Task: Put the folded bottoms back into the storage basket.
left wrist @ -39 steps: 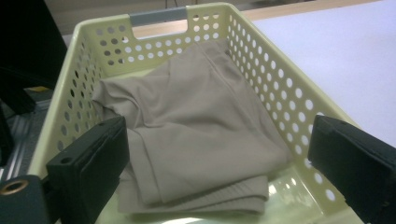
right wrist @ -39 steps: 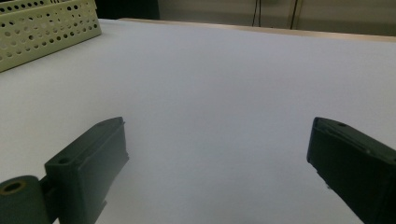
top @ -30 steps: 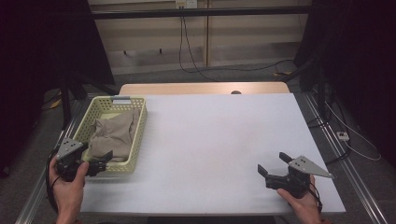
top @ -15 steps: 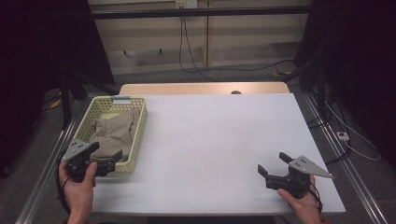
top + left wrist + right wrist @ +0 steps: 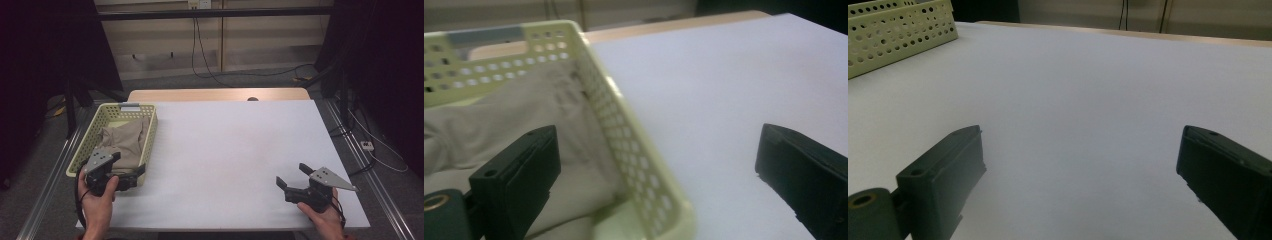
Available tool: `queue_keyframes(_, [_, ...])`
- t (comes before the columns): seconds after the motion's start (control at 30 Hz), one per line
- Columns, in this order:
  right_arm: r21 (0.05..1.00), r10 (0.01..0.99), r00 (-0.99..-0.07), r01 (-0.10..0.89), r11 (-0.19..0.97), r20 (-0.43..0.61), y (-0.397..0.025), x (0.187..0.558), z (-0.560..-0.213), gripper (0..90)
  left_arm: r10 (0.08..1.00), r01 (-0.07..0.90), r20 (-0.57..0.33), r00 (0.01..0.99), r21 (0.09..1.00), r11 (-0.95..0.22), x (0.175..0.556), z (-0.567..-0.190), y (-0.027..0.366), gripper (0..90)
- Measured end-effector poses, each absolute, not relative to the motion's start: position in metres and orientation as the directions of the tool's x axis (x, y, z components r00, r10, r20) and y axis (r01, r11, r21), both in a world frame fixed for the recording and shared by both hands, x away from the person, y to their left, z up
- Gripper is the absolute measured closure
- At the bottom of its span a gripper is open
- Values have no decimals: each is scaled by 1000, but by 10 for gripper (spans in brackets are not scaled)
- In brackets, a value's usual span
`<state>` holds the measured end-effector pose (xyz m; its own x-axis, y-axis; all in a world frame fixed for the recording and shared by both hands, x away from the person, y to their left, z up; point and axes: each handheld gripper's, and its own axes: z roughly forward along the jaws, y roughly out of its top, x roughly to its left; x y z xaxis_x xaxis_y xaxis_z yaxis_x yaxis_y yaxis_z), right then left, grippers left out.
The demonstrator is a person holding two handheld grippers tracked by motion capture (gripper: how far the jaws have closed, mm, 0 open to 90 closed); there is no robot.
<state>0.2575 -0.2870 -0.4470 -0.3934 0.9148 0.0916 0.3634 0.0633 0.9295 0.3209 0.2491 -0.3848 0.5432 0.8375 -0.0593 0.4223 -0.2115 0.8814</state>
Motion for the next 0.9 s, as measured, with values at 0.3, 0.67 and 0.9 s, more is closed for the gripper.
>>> queue_keyframes(0.3, [929,914,-397,364,71,85,-287,258,-447,46,794,394,-14,607,874,-285,328,-382,222,50])
queue_keyframes(0.67, [929,914,-394,364,63,92,-287,258,-447,46,746,384,-4,666,860,-338,340,-378,191,52])
queue_keyframes(0.9, [929,913,-397,365,64,93,-287,258,-447,47,721,368,2,693,859,-356,342,-375,169,55])
